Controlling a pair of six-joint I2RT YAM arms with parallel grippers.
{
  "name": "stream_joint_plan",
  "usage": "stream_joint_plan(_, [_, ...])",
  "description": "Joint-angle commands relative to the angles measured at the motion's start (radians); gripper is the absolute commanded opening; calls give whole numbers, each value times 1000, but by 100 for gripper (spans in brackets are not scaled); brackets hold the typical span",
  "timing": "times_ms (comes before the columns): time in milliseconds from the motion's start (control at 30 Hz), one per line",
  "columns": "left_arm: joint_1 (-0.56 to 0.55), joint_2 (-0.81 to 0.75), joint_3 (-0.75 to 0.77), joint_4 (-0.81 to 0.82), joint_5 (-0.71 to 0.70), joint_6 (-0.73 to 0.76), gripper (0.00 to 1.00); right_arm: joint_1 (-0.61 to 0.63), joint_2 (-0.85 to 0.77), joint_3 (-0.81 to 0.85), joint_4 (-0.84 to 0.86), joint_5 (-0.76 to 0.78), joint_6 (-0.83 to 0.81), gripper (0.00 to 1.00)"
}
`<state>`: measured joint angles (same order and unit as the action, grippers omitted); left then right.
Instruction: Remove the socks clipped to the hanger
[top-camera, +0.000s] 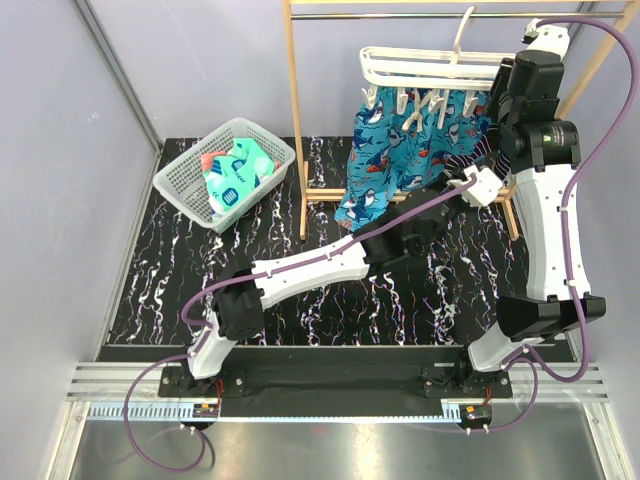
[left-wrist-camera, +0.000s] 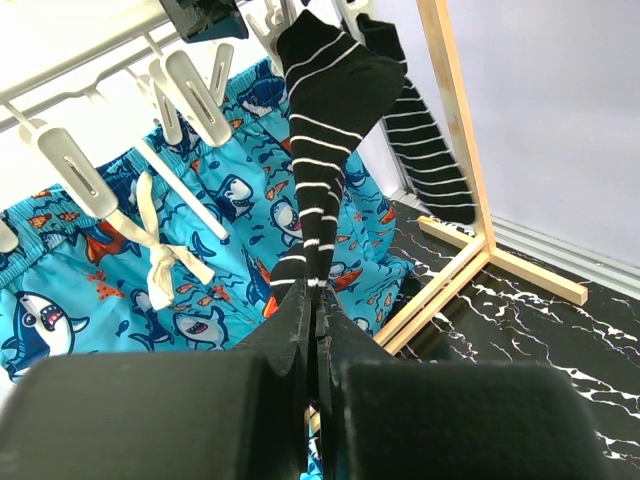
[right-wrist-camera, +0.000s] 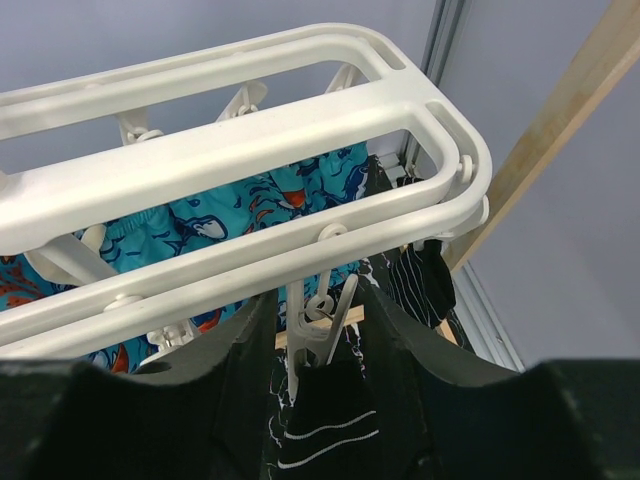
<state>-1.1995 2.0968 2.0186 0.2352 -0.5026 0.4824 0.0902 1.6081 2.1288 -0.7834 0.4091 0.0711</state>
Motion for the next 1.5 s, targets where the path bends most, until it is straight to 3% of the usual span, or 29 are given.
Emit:
stream_joint_plan(0, [-12,-34,0,72,-19,12,0,11,3,28,35,31,-17,46])
stream_joint_plan(100, [-14,-34,0,73,-20,13,0,13,4,28,50,39,-22,44])
stream_joint_plan(200, [-15,-34,0,75,-19,13,0,14,6,30,56,48,-24,35])
stream_joint_plan(333, [-15,-34,0,76,-20,13,0,14,-10,11,76,43,-24,8])
stream_joint_plan(400, [-15,-34,-1,78,-20,15,0,14,-16,5,76,40,-24,1])
stream_joint_plan(667, [-17,-40,-17,81,-24,8,0,14,-24,-7,76,27,-10,0])
stream_joint_plan(733, [-17,-44,-26,85,-24,4,0,14,-24,-7,70,16,-8,6])
stream_joint_plan(800, [-17,-46,-26,84,-25,5,0,14,-25,-12,65,4,-4,28])
stream_joint_plan(900, [-17,-46,-21,84,-25,4,0,14,-37,-27,65,-27,-2,44])
stream_joint_plan(1233, [-18,-47,-17,82,-22,2,0,14,-30,-24,65,-21,-28,57])
stream_joint_plan(1467, [-18,-49,-18,82,-24,8,0,13,-2,19,76,0,-31,56])
